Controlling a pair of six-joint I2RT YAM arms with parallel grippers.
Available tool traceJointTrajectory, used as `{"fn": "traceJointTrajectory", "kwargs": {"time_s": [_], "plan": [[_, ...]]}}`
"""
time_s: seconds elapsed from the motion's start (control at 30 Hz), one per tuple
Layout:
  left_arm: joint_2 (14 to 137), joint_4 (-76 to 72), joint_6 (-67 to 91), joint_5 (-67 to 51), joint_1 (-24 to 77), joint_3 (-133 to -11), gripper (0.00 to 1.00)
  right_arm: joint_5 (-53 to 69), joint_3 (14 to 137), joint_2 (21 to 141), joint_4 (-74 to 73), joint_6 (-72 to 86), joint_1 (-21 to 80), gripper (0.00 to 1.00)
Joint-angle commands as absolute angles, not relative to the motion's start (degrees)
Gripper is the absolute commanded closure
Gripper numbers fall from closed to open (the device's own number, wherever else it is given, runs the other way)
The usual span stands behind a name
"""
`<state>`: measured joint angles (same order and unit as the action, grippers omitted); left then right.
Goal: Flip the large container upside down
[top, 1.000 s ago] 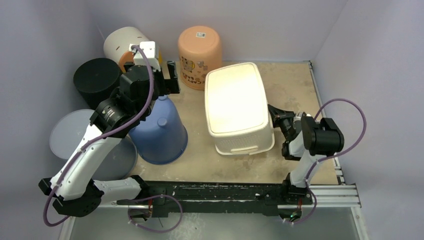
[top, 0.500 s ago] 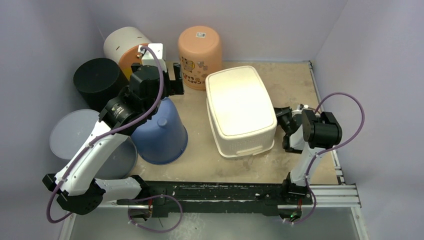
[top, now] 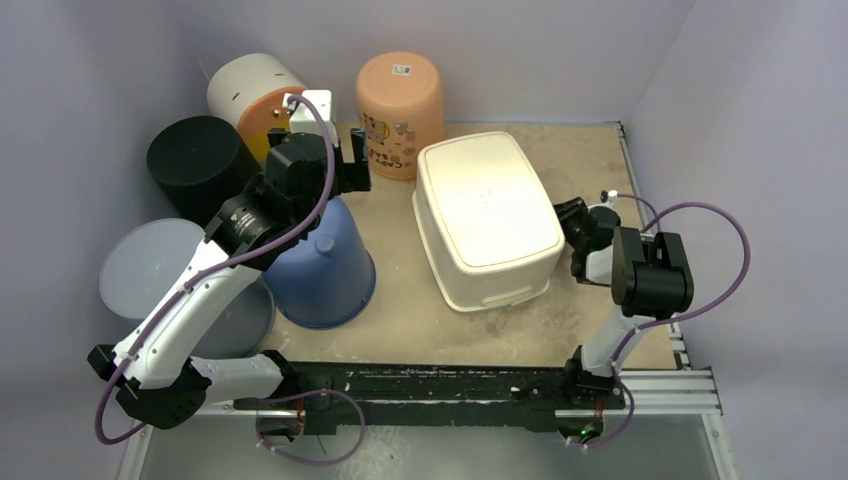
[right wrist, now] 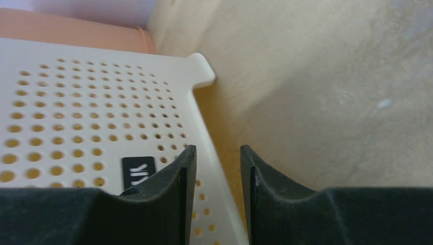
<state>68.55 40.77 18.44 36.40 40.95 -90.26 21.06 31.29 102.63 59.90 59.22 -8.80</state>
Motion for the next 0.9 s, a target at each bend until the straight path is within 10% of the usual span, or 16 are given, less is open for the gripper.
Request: {"fn": "traceJointTrajectory", "kwargs": {"time_s": [0.0, 0.4, 0.87], "plan": [[68.03, 38.10, 18.19, 36.48, 41.09, -90.14, 0.07, 18.41, 33.52, 99.92, 53.37, 53.28, -8.88, 0.56], [66.79, 37.04, 18.58, 36.84, 41.13, -87.04, 0.07, 1.33, 42.55, 83.51, 26.52, 34.87, -8.75, 0.01], [66.16, 30.40, 18.87, 37.16, 41.13, -80.09, 0.07, -16.79, 61.63, 70.21, 5.40, 16.23, 6.49, 0.00]]}}
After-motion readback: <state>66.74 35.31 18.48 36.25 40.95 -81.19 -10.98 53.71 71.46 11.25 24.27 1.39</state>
